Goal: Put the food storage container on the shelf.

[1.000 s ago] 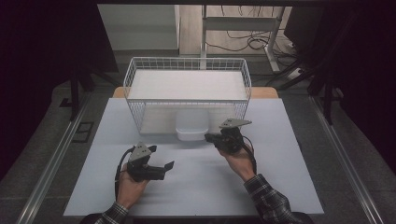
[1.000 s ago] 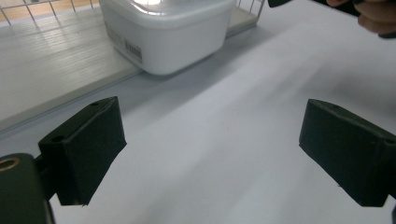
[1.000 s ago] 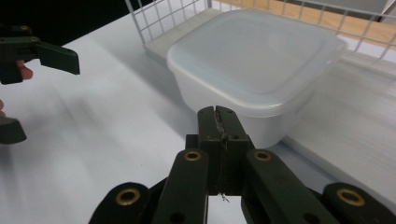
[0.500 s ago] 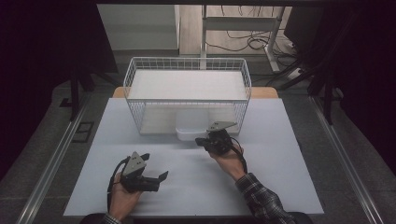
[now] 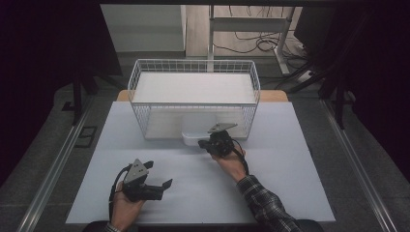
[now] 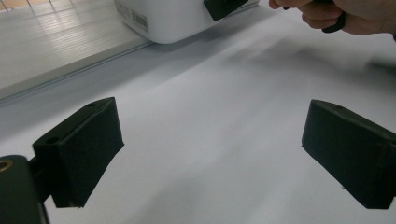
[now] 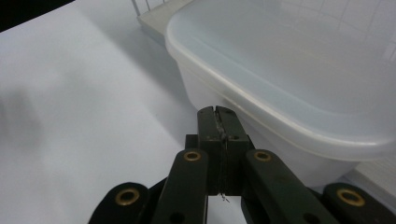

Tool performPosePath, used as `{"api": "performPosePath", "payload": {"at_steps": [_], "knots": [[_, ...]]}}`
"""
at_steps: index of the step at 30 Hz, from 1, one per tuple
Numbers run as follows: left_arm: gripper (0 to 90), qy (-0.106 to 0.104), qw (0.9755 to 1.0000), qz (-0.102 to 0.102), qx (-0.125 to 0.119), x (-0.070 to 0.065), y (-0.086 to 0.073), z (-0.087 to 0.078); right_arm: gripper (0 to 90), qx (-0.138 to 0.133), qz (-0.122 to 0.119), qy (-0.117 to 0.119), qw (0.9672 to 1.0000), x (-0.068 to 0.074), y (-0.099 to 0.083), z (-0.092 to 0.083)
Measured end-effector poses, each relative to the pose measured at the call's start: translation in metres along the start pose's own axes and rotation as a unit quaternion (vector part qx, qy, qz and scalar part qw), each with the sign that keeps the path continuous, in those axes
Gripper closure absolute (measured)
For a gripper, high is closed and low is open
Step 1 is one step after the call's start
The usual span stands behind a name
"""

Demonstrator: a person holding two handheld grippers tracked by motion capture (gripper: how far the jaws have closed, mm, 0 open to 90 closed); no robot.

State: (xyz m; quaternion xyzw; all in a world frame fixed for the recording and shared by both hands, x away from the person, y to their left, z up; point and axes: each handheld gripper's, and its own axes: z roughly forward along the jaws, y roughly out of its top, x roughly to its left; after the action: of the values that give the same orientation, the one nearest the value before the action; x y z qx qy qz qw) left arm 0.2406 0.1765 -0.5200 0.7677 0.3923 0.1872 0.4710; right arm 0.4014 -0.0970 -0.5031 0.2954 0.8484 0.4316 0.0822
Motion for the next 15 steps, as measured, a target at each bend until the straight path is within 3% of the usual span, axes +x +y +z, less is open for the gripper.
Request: {"api": "performPosePath", "payload": {"at_steps": [15], "knots": [[5.3,-0.007,1.0000,-0.003,0.004,0.000,0.000,0.002,89.1,-0.010,-0.001,-0.019,0.9998,-0.008,0.012,0.014]]}}
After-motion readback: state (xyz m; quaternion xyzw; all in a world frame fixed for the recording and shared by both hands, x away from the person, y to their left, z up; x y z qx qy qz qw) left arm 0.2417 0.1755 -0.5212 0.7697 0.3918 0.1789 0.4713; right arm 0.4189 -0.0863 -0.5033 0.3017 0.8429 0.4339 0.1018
